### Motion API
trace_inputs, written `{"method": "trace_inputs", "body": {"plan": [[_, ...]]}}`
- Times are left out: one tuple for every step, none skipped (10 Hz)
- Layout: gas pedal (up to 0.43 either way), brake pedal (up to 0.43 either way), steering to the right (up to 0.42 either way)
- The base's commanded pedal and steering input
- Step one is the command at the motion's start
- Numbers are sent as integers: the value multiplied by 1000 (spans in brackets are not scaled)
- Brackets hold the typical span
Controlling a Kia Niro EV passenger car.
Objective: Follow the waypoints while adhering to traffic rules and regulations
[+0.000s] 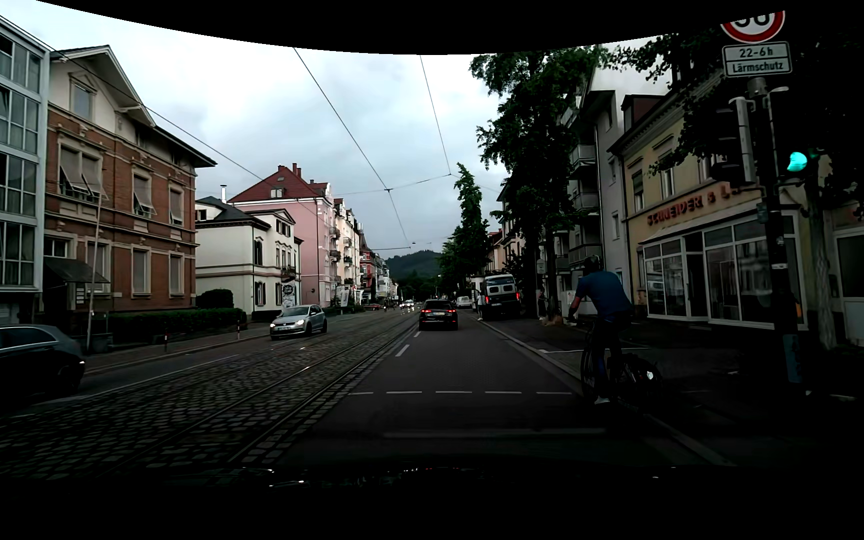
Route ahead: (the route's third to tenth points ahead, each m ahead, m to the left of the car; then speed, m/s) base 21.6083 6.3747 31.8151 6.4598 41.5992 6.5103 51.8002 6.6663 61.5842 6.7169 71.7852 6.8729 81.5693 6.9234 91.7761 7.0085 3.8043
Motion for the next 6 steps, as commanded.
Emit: {"method": "trace_inputs", "body": {"plan": [[157,0,-13],[169,0,-18],[169,0,-21],[177,0,-27],[189,0,-36],[197,0,-42]]}}
